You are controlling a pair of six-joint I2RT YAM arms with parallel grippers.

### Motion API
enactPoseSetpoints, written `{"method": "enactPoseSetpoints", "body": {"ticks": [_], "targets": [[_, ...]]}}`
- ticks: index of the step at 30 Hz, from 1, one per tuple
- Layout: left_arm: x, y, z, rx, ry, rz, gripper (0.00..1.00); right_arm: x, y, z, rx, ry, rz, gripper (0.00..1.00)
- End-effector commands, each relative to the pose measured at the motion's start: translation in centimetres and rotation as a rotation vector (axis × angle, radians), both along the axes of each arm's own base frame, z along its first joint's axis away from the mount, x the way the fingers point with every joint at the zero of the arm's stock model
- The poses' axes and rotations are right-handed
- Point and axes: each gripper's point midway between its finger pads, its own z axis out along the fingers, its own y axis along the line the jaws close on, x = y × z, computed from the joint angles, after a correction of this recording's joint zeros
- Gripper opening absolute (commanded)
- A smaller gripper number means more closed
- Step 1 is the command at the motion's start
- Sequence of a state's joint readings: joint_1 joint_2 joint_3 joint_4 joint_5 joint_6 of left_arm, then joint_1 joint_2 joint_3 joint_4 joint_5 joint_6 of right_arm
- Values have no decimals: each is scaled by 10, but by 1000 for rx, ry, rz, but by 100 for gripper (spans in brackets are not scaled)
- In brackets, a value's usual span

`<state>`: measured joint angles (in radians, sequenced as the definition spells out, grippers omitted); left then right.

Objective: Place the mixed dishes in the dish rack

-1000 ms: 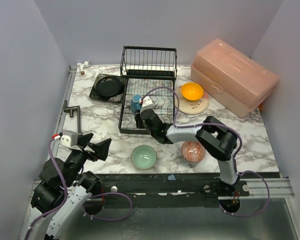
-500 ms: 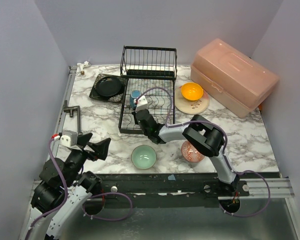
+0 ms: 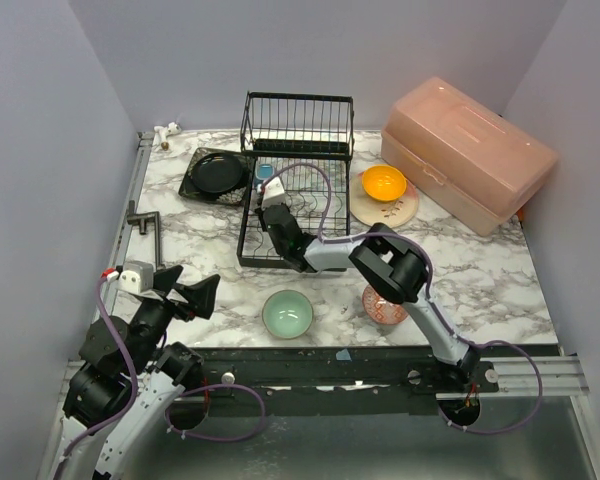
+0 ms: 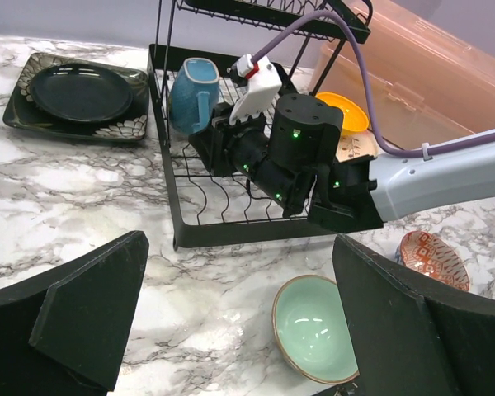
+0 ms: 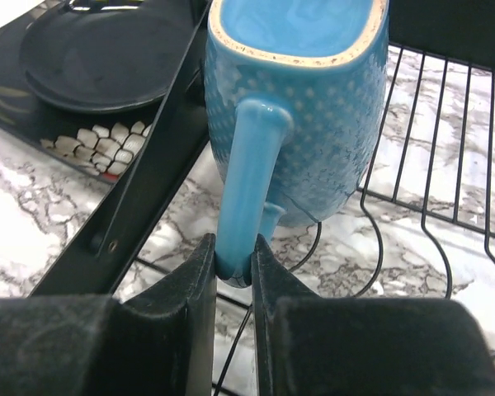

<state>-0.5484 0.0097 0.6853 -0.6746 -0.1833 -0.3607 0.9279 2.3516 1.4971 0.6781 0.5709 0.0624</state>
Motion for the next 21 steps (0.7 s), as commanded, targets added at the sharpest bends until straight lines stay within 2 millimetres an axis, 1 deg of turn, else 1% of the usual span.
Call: {"method": "enactPoseSetpoints", "body": {"ticks": [1,3,7,11,15,16,21], "targets": [[-2,-1,5,2,-36,-12,99,21,-4,7,1,-29,-36,14],[-2,0,5,3,-35,-8,98,26,-5,6,2,-31,-35,17],[-1,0,5,4,-36,-7,99,40,-4,2,-15,-36,-35,29],[-1,0,4,5,-34,-4,99,44,3,0,-18,-32,-7,36],[-1,1,4,5,-34,-1,99,41,1,0,-19,-30,1,45],[3,-1,1,16,-15,0,99,38,0,-1,-20,-28,6,47],[5,-2,0,22,-7,1,99,29,-7,4,-4,-19,14,60]]}}
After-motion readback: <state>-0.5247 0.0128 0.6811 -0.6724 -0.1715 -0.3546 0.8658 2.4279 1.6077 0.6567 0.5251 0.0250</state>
